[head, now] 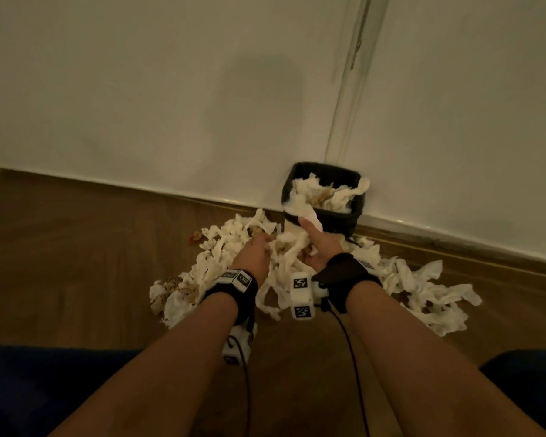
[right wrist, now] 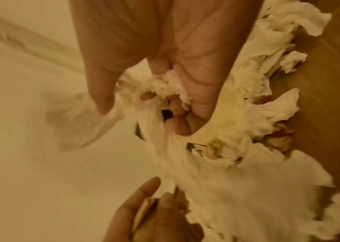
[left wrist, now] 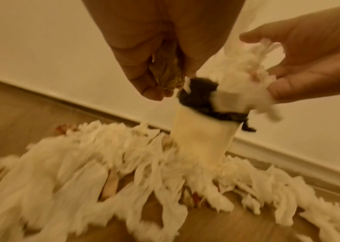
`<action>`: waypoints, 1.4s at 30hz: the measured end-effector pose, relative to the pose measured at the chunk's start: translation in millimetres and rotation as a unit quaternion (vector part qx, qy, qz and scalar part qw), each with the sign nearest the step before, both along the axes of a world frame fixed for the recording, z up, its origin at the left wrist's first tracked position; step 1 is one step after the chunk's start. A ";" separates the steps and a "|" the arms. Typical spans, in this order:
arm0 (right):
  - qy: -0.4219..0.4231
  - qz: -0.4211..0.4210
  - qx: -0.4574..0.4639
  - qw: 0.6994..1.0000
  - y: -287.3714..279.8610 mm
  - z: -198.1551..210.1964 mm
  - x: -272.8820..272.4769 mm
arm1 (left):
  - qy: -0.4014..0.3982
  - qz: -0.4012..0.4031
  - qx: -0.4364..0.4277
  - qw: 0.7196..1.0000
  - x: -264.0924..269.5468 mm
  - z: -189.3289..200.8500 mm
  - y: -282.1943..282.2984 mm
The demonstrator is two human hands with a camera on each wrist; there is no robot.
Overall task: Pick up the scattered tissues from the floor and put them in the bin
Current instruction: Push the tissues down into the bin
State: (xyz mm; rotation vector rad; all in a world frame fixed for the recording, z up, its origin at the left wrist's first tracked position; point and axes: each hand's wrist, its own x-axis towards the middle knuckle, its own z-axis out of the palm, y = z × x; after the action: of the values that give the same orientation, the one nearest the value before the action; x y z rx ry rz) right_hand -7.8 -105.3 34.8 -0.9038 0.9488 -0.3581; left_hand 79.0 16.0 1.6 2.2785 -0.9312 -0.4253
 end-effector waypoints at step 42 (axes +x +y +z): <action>-0.058 -0.048 -0.307 0.949 -40.1 170.3 -113.0 | -0.136 -0.124 -0.120 0.976 -56.8 222.4 -63.7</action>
State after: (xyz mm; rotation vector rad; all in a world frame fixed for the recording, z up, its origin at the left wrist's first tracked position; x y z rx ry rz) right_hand -120.8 -145.4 205.1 -1.3860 0.7799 -0.8092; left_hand 22.2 -47.7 224.0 2.0378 -1.3384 -0.0955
